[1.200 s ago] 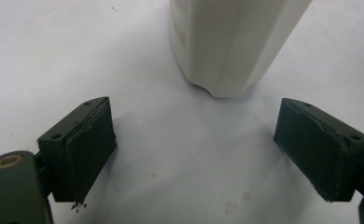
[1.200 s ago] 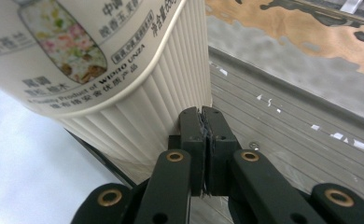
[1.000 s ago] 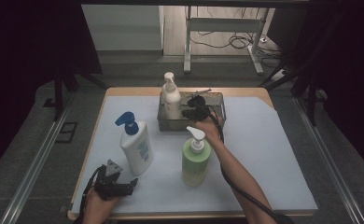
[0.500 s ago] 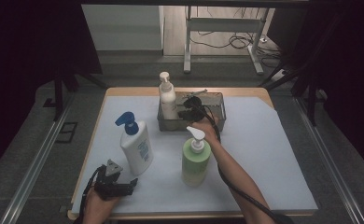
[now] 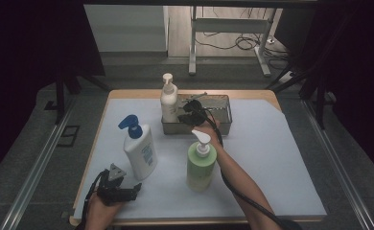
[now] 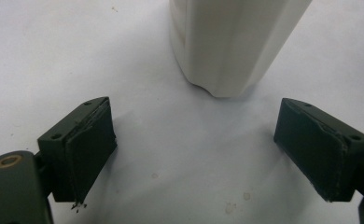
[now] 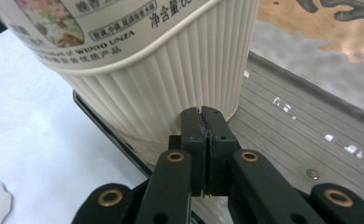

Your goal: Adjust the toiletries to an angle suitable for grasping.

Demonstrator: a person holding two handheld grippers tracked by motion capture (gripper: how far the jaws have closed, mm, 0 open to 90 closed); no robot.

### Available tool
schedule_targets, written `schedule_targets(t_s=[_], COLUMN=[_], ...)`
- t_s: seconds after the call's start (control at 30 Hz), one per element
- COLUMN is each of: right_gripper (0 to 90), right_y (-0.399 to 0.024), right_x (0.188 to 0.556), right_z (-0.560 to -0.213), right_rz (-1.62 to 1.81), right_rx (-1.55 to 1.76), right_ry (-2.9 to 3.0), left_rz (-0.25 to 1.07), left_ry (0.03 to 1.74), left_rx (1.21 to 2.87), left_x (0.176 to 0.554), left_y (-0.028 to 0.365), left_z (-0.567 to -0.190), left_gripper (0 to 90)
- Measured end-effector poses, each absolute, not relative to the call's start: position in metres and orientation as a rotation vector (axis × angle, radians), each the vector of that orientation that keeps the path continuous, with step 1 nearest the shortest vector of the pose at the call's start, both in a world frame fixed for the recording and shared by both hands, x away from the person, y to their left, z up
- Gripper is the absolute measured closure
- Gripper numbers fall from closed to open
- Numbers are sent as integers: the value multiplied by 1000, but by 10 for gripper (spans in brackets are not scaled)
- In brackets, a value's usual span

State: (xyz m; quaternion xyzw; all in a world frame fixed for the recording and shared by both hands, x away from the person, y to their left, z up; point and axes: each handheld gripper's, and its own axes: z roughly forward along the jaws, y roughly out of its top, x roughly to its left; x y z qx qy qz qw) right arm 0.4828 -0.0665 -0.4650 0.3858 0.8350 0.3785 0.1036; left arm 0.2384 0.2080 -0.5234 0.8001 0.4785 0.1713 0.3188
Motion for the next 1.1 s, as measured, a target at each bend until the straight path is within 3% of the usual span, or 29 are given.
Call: schedule_targets(t_s=[0.73, 1.1], right_gripper=[888, 664], right_y=[-65, -76], right_x=[486, 479], right_z=[-465, -457], right_rz=[1106, 1101], right_rx=[1128, 1066], right_ry=[2448, 2431], left_rz=[450, 452], left_ry=[1259, 1258], left_rx=[2104, 2105], left_x=[238, 238], left_y=[208, 208], left_z=[-523, -523], left_gripper=[120, 120])
